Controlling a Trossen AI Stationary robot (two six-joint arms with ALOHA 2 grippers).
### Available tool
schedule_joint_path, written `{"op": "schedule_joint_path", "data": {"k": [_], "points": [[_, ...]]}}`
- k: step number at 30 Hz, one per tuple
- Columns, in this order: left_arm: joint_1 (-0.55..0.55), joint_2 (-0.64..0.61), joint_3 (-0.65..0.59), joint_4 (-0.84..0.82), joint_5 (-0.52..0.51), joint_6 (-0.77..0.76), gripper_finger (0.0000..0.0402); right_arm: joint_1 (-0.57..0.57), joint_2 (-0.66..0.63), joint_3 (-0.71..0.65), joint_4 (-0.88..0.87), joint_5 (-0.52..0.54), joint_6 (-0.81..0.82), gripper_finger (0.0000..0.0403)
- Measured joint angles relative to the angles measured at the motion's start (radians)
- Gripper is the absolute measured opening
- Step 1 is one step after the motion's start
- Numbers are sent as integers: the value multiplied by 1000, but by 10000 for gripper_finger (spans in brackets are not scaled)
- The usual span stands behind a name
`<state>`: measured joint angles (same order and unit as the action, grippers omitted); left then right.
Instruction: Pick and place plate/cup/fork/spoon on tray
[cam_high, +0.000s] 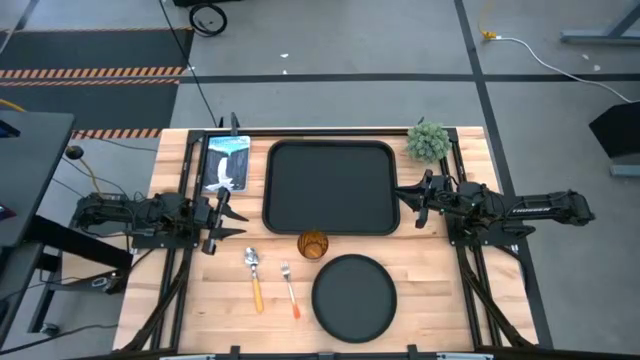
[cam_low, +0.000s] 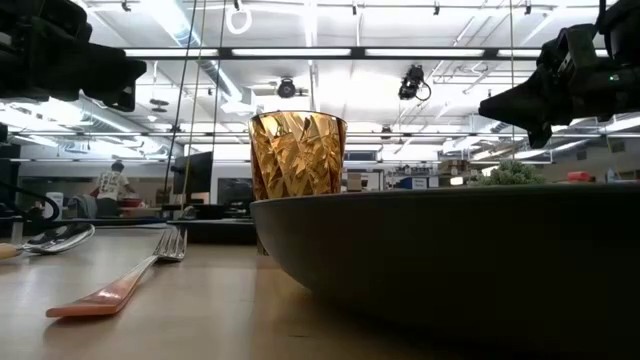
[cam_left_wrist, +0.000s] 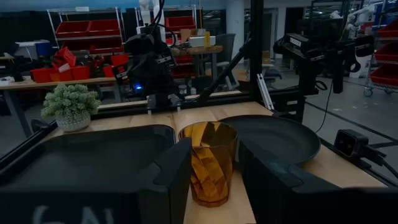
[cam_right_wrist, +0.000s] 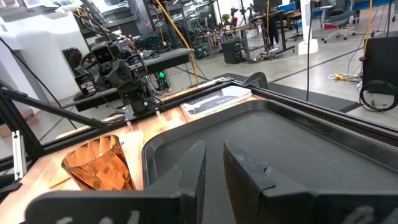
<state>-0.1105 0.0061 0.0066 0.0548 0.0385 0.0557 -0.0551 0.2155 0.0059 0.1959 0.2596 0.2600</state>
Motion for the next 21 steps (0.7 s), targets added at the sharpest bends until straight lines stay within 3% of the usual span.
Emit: {"op": "schedule_joint_path", "data": {"k": [12,17,21], "points": [[0,0,0,1,0,-1,142,0,0,0,0,0,0,64],[1,1,0,43,-14,-262,142,0,0,0,0,0,0,64],[3,0,0,65,-55,-337,142,0,0,0,0,0,0,64]]}}
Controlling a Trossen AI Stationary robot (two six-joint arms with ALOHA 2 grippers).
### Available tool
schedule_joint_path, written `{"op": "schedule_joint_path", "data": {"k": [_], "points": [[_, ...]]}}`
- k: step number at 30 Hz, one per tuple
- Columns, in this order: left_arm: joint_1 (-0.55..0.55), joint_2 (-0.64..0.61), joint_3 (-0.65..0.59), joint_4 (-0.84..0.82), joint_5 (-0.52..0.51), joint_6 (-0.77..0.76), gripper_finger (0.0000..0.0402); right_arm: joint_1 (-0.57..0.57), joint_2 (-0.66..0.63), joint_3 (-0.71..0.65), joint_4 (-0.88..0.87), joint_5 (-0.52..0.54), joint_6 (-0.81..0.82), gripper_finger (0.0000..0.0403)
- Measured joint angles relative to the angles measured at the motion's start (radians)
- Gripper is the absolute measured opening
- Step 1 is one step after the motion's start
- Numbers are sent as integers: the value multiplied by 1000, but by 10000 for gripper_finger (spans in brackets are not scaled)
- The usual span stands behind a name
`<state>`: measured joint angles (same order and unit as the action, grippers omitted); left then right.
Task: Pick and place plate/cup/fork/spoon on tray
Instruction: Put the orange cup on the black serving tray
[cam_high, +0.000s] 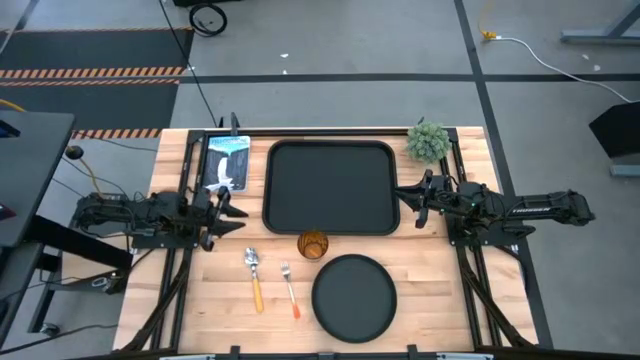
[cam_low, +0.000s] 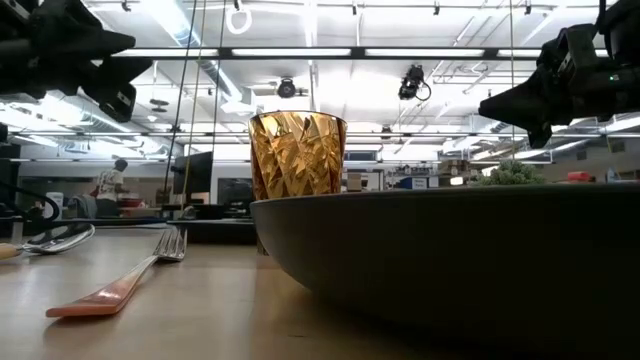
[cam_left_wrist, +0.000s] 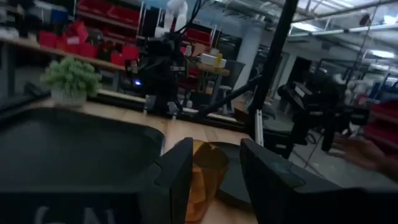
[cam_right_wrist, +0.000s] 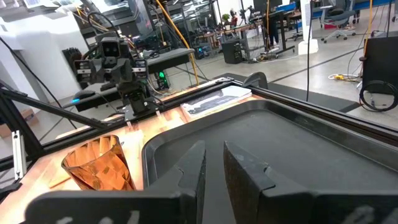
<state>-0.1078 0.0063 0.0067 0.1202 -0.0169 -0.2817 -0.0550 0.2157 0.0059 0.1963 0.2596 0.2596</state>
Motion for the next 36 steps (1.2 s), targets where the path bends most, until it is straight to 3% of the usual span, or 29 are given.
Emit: {"op": "schedule_joint_path", "data": {"k": [7,13,18,25,31,36], "points": [[-1,0,0,67,-1,-2,142,0,0,0,45,8,5,64],[-1,0,0,161,2,22,142,0,0,0,97,-52,132,64],[0,19,0,186,-131,43,142,0,0,0,180,-71,154,64],[-1,190,0,239,-174,-27,142,0,0,0,302,-71,152,64],[-15,361,22,297,-174,-42,142,0,0,0,305,-42,141,64],[-21,501,86,304,-173,-58,142,0,1,0,310,-89,106,64]]}}
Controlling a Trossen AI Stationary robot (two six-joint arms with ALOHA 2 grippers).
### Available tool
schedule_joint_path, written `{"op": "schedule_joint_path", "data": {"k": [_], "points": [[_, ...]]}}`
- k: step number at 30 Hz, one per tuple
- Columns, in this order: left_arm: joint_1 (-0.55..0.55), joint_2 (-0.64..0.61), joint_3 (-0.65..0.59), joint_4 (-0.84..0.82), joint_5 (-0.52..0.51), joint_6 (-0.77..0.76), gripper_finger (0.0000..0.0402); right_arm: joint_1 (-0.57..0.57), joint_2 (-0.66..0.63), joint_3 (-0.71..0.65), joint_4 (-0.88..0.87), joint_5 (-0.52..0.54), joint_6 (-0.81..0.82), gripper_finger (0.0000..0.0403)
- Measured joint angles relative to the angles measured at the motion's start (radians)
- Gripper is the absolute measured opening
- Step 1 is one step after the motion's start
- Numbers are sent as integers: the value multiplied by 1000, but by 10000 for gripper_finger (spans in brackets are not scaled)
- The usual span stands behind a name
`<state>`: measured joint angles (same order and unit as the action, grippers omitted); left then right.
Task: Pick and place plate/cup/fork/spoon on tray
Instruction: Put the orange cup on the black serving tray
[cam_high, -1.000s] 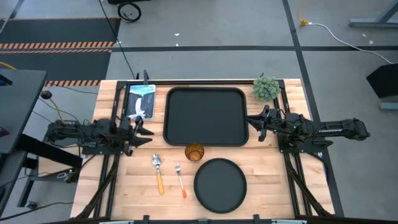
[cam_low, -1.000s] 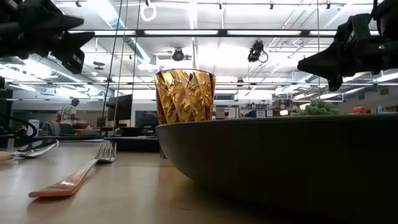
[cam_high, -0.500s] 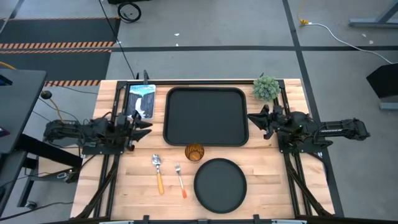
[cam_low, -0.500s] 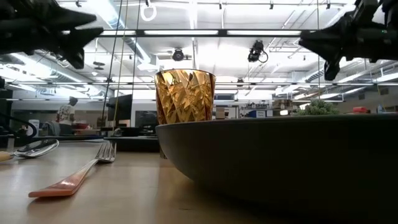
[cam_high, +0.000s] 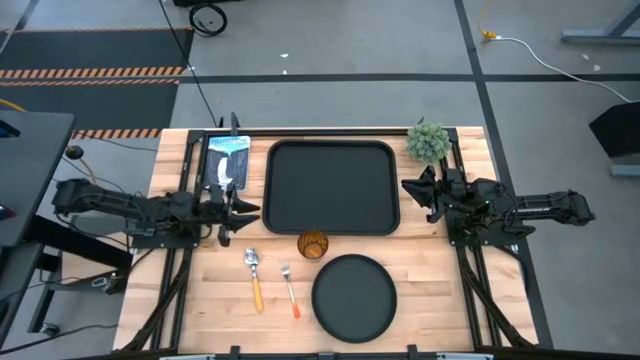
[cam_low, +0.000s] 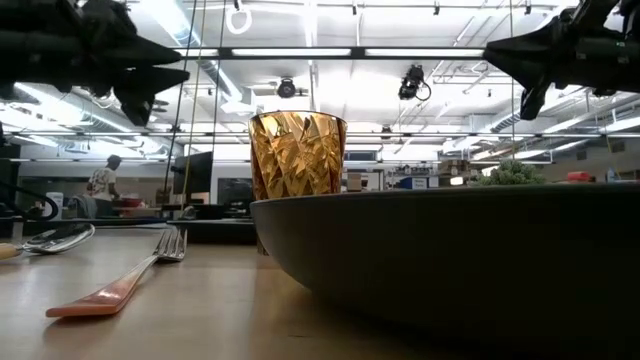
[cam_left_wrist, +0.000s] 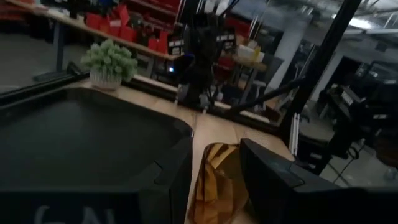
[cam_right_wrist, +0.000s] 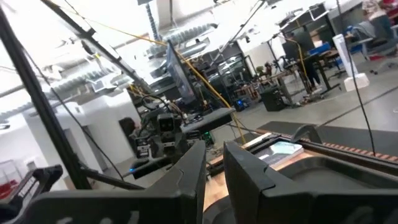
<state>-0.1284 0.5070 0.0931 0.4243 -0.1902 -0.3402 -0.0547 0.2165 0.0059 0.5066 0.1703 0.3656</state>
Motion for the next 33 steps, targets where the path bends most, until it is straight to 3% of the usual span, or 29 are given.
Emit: {"op": "schedule_joint_path", "data": {"k": [5,11,18,33], "points": [[0,151,67,-2,-1,-71,155,0,8,8,-15,-4,-53,64],[0,351,168,-9,-46,-151,200,0,47,58,-79,-8,-159,64],[-1,570,333,-28,-10,-197,219,0,62,73,-87,-9,-270,64],[0,934,847,-627,-7,-193,220,0,62,73,-169,-95,-304,64]]}}
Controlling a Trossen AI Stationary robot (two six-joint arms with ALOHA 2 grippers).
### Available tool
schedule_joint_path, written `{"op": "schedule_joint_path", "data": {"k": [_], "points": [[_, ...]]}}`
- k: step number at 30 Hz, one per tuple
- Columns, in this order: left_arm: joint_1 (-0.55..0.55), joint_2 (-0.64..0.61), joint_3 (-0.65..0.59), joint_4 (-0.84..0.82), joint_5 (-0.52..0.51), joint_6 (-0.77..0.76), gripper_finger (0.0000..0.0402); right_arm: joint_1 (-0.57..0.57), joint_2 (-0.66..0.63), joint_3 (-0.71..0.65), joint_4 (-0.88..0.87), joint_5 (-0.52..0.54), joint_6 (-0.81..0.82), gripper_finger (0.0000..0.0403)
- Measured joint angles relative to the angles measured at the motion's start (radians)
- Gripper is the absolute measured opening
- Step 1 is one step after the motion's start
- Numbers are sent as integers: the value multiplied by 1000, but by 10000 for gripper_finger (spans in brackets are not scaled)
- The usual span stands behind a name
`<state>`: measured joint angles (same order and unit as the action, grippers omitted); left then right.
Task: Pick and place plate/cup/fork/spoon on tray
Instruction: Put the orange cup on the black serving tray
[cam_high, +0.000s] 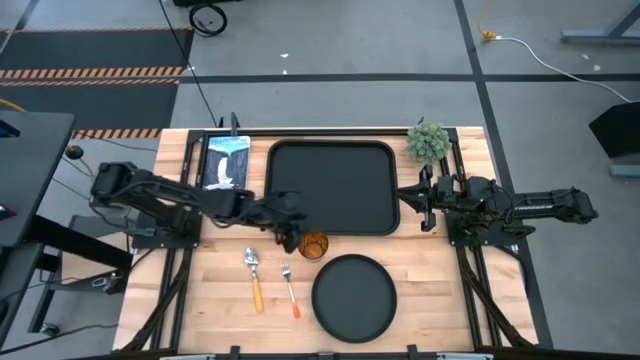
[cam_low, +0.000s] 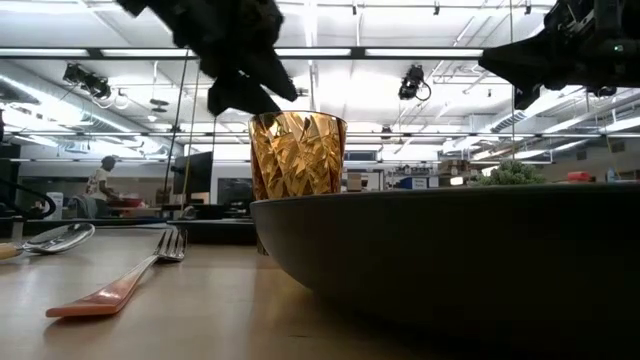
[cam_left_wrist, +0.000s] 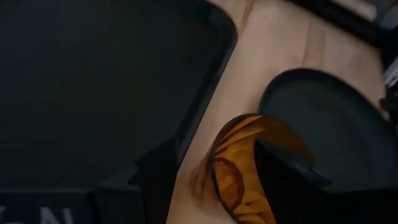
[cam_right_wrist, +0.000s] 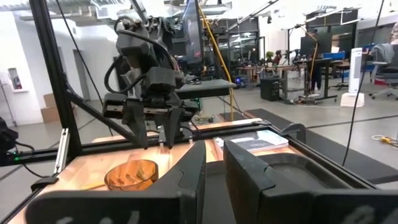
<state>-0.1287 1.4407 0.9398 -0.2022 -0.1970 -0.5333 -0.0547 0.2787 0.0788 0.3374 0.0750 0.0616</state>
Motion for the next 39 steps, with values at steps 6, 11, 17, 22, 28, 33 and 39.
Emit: {"op": "schedule_joint_path", "data": {"k": [6,11,17,22,28,33,39], "points": [[0,109,144,-160,43,4,220,0,1,0,2,-14,-12,64],[2,177,190,-219,51,45,220,0,1,0,3,-42,-12,64],[16,201,193,-239,64,44,215,0,3,0,6,-45,-9,64],[25,204,193,-234,71,40,178,0,5,0,12,-43,-8,64],[25,204,193,-261,97,39,103,0,5,0,15,-43,-5,64],[25,204,193,-263,98,8,34,0,6,0,28,-42,-5,64],[25,204,206,-306,113,-59,18,0,6,0,29,-42,-5,64]]}}
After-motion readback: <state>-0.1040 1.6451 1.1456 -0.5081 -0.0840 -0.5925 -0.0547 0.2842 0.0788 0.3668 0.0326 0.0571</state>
